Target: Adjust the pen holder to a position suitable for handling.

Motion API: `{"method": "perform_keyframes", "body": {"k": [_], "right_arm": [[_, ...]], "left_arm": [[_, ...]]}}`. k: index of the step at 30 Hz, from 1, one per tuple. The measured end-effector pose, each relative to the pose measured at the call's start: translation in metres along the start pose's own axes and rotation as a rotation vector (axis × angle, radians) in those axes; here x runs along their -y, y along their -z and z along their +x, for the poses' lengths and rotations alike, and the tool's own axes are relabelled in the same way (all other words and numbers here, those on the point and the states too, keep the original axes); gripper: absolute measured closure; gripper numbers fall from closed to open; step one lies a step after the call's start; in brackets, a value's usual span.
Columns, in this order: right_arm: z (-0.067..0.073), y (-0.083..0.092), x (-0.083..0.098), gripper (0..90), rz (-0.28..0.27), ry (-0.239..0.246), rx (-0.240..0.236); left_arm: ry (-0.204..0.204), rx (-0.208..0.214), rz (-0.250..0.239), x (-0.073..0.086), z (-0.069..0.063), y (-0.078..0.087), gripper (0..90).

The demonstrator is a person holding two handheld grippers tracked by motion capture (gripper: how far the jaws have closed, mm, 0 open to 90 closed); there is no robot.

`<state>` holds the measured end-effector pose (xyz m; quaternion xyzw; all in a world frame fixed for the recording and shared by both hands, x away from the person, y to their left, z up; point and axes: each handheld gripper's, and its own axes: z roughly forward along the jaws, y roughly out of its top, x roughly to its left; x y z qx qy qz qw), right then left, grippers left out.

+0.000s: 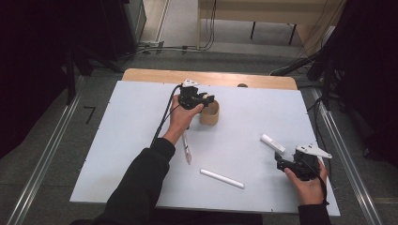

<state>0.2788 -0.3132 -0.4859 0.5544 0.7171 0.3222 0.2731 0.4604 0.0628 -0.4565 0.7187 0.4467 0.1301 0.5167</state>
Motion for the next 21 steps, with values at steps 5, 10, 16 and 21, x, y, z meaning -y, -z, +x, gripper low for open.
{"method": "perform_keyframes", "body": {"k": [5, 10, 16, 21], "right_arm": [[0.0, 0.0, 0.0, 18.1, 0.001, -0.004, 0.002], [0.0, 0.0, 0.0, 18.1, 0.002, -0.004, 0.0], [0.0, -0.001, 0.0, 18.3, 0.003, -0.005, 0.0], [0.0, 0.0, 0.0, 18.4, 0.003, -0.002, -0.001]], "left_arm": [[0.018, 0.037, 0.024, 0.001, 0.0, -0.001, 61.1], [0.0, 0.065, 0.045, 0.002, -0.006, 0.0, 61.1], [-0.018, 0.091, 0.079, 0.003, -0.012, 0.003, 61.1], [-0.038, 0.125, 0.093, 0.008, -0.023, 0.006, 61.0]]}}
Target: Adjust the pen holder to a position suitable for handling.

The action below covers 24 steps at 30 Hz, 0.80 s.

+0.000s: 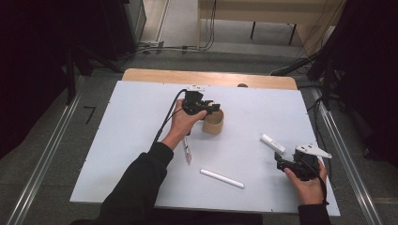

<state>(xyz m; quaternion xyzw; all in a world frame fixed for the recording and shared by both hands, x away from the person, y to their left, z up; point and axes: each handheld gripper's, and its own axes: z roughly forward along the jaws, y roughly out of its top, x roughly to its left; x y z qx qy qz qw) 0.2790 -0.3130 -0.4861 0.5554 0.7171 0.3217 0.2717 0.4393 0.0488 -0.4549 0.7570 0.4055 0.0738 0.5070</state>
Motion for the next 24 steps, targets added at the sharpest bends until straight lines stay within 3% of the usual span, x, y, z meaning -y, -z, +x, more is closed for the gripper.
{"method": "perform_keyframes", "body": {"k": [8, 15, 24], "right_arm": [[0.001, 0.0, 0.0, 18.5, 0.002, 0.002, 0.001], [0.002, -0.001, 0.0, 18.6, 0.003, 0.002, -0.008], [0.003, -0.001, 0.0, 18.7, 0.004, 0.006, -0.01]], "left_arm": [[-0.032, 0.032, 0.022, 0.01, -0.019, 0.005, 61.1], [-0.053, 0.026, 0.029, 0.018, -0.034, 0.013, 61.1], [-0.038, 0.045, 0.021, 0.025, -0.043, 0.015, 61.0]]}}
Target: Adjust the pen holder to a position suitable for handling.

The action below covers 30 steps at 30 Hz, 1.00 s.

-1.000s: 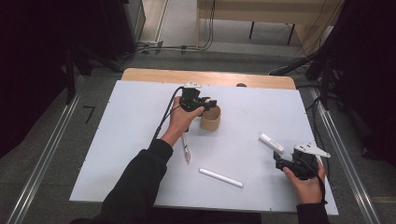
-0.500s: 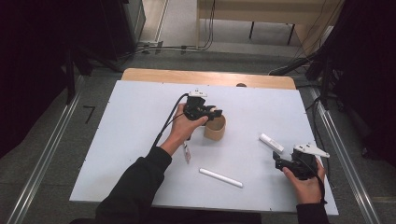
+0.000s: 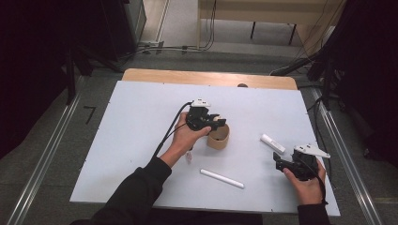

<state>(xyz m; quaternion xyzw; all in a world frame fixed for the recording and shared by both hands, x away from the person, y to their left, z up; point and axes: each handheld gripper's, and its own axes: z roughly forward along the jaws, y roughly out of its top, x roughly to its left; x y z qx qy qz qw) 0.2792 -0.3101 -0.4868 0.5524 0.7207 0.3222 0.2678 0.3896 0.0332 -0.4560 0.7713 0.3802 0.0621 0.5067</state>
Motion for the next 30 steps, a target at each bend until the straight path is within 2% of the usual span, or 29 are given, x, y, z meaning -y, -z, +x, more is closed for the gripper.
{"method": "perform_keyframes", "body": {"k": [8, 10, 12, 14, 16, 17, 23, 30], "right_arm": [[-0.001, 0.0, 0.0, 18.8, 0.0, -0.001, 0.0], [-0.001, 0.0, 0.0, 18.8, -0.001, -0.002, -0.001], [-0.001, 0.0, 0.0, 18.8, -0.002, 0.0, -0.002], [-0.001, 0.0, 0.0, 18.8, -0.002, -0.001, -0.003], [-0.001, 0.0, 0.0, 18.7, -0.003, -0.001, -0.004], [-0.001, 0.0, 0.0, 18.7, -0.002, 0.0, -0.003], [-0.001, 0.0, 0.001, 18.7, -0.002, 0.001, 0.0], [-0.001, 0.0, 0.001, 18.7, -0.001, 0.001, 0.002]], "left_arm": [[-0.006, -0.019, -0.01, 0.001, -0.001, -0.002, 60.9], [-0.018, -0.03, -0.015, 0.001, -0.003, -0.002, 60.5], [-0.035, -0.045, -0.016, 0.001, -0.004, -0.001, 54.3], [-0.036, -0.048, -0.02, 0.001, -0.006, 0.0, 46.7], [-0.038, -0.051, -0.023, 0.0, -0.007, 0.003, 44.8], [-0.034, -0.052, -0.03, -0.001, -0.008, 0.004, 39.5], [-0.026, -0.073, -0.049, 0.001, -0.009, 0.018, 31.5], [-0.004, -0.1, -0.079, 0.013, -0.004, 0.041, 26.7]]}}
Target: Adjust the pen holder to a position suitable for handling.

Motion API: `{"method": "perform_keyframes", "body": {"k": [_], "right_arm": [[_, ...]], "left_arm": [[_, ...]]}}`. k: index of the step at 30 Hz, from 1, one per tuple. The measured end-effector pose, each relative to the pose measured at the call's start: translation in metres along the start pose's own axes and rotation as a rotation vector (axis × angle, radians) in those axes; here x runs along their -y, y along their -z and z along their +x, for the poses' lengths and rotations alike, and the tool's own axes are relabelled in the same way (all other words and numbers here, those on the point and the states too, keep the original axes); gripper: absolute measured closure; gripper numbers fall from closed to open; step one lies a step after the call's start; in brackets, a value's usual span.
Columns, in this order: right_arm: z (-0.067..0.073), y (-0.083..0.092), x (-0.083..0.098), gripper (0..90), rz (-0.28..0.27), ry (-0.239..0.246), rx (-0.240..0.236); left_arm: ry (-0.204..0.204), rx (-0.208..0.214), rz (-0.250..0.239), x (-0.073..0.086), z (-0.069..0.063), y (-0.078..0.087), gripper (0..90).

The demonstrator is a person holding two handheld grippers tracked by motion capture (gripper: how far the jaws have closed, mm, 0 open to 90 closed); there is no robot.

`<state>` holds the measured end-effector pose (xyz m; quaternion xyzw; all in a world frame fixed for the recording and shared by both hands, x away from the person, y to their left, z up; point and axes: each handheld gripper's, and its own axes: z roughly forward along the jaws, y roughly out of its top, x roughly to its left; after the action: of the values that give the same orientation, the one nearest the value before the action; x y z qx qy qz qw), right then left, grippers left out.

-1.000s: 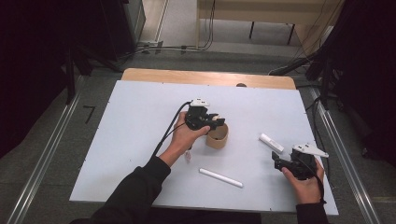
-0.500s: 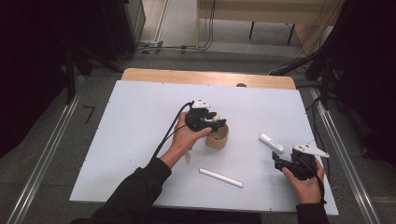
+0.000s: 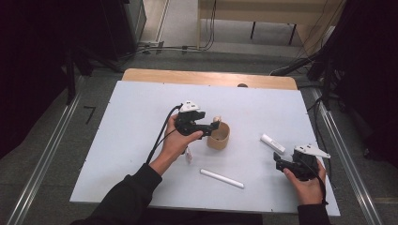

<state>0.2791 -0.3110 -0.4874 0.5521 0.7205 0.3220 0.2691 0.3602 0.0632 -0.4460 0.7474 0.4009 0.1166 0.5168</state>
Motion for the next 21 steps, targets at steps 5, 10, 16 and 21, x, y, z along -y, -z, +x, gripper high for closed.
{"method": "perform_keyframes", "body": {"k": [5, 10, 16, 21], "right_arm": [[0.0, 0.0, 0.0, 18.6, -0.001, 0.003, 0.002], [0.001, 0.0, 0.0, 18.6, 0.0, 0.005, 0.003], [0.002, 0.0, 0.0, 18.6, 0.006, 0.004, 0.004], [0.002, 0.0, 0.0, 18.6, 0.006, 0.004, 0.001]], "left_arm": [[0.006, -0.028, -0.007, 0.007, 0.004, 0.013, 22.7], [0.018, -0.082, -0.015, 0.017, 0.009, 0.029, 20.9], [0.041, -0.136, -0.011, 0.026, 0.019, 0.042, 19.4], [0.046, -0.161, 0.0, 0.034, 0.025, 0.046, 19.4]]}}
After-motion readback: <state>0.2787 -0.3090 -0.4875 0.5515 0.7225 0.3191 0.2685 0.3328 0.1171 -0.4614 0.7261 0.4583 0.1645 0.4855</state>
